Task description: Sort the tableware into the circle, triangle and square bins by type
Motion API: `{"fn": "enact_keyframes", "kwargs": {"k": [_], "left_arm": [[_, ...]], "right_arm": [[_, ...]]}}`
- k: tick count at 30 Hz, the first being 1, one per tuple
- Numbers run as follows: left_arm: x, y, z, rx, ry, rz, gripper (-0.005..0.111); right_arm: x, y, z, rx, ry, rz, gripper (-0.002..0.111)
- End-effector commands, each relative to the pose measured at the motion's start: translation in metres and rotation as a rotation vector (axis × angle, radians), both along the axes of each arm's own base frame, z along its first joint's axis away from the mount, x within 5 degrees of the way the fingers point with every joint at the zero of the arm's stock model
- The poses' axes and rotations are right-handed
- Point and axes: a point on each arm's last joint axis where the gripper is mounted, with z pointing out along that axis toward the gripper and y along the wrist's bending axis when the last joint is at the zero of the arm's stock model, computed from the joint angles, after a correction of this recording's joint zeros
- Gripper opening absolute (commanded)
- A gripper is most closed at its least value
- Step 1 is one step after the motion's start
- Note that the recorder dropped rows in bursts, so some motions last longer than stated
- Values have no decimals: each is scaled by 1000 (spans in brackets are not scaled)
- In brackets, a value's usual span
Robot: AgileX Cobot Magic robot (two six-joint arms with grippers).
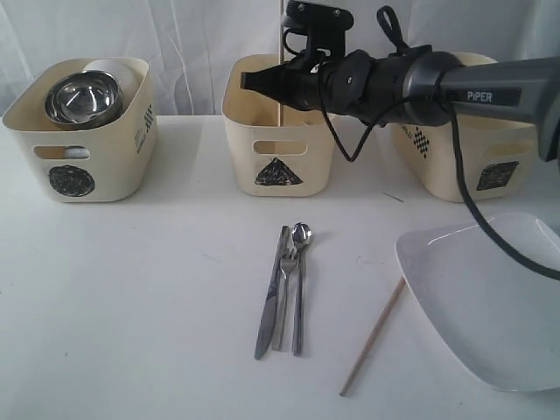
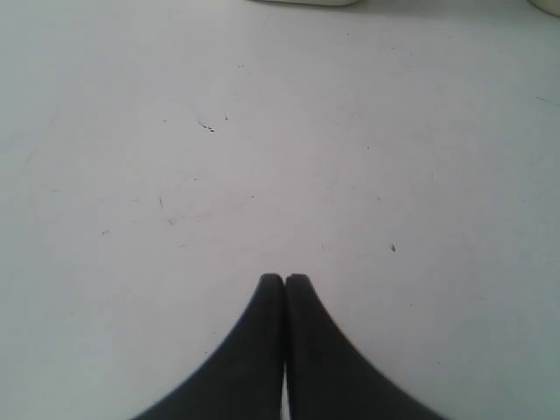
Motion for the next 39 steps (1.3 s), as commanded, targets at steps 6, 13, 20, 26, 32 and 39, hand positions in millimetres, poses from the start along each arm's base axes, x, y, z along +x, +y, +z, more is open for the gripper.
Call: {"fn": "enact_keyframes", "kwargs": {"k": [6,13,20,26,32,39], "left_arm": [[0,0,-1,-4,0,-1,0],[0,0,-1,-4,0,-1,0],[0,0,-1,-4,0,-1,0],[0,0,-1,-4,0,-1,0],[0,0,-1,-4,0,-1,0],[0,0,-1,-4,0,-1,0]], "right_arm": [[-6,17,3,-21,-10,48,0],[-5,17,5,-19,-31,37,0],[-5,17,5,-19,-32,36,20],[-10,15,12,-22,10,65,33],[-57,-8,53,-160,353,282,0],[-181,20,-3,-217,709,241,0]]}}
